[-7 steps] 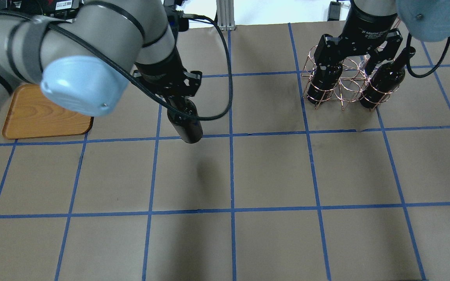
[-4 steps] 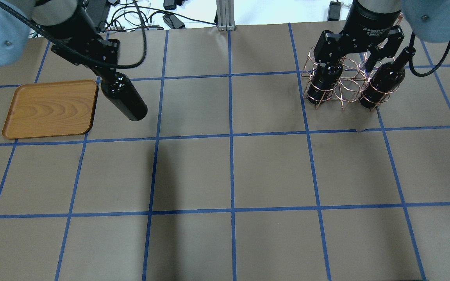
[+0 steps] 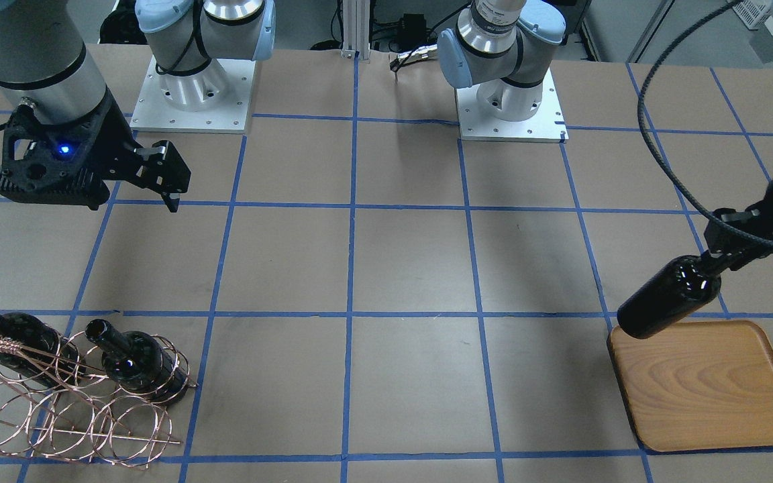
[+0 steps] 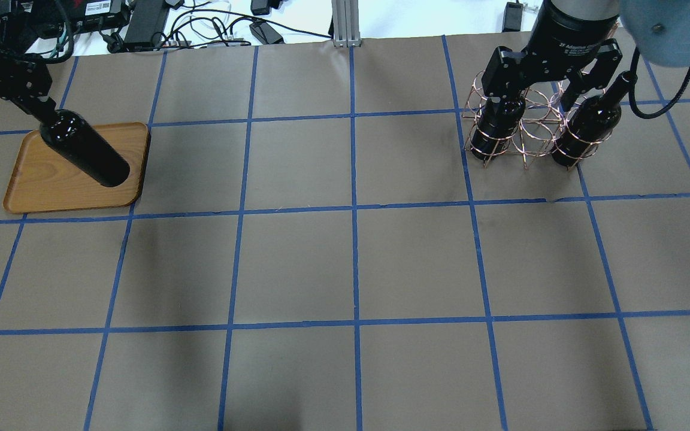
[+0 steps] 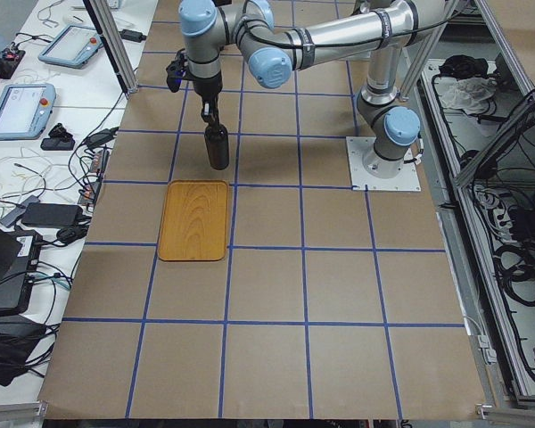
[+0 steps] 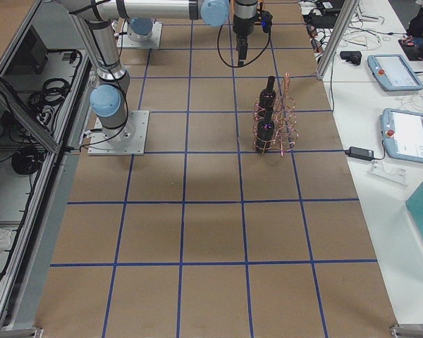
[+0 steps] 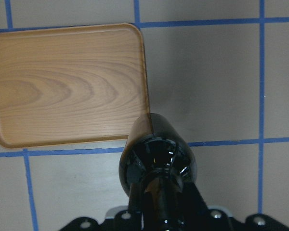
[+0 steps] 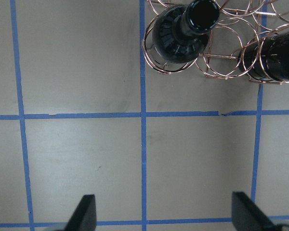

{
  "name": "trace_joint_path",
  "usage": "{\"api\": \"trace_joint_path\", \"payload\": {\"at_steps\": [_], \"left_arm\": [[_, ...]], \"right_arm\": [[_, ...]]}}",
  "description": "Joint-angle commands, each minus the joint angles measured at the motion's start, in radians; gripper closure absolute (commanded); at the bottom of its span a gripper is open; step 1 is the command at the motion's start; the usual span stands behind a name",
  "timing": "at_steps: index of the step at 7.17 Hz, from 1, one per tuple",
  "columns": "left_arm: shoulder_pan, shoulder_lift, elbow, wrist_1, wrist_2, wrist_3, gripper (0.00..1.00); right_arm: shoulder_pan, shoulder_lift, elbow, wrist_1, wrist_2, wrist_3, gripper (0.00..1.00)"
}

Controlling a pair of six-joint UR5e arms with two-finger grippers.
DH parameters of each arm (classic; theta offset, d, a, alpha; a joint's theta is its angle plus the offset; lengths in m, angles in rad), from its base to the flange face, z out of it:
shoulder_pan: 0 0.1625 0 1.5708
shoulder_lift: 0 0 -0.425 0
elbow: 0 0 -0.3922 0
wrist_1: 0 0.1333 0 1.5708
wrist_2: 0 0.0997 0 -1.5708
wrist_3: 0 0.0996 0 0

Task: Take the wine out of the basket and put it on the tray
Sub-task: 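Lift the bottle with the left gripper and carry it over the wooden tray, then lower the bottle onto the wooden tray with the left gripper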

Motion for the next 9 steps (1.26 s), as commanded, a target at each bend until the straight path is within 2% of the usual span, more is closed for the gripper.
{"api": "trace_joint_path", "payload": {"at_steps": [1, 2, 7, 8, 9], "left_arm": [[0.066, -0.091, 0.086, 0.012, 0.011, 0.106, 1.00], [0.098, -0.126, 0.086, 0.081, 0.016, 0.261, 1.00], [0.164, -0.241, 0.128, 0.109, 0.016, 0.277, 1.00], [0.164, -0.242, 0.128, 0.109, 0.028, 0.274, 0.96], [0.166, -0.245, 0.125, 0.109, 0.027, 0.277, 0.61]], "right_arm": [[0.000, 0.001, 0.001, 0.004, -0.003, -0.001, 0.00], [0.000, 0.000, 0.001, 0.004, -0.002, -0.002, 0.00], [0.000, 0.000, 0.001, 0.005, -0.003, -0.002, 0.00], [0.000, 0.001, 0.001, 0.005, -0.006, -0.002, 0.00], [0.000, 0.000, 0.001, 0.002, -0.003, -0.002, 0.00]]}}
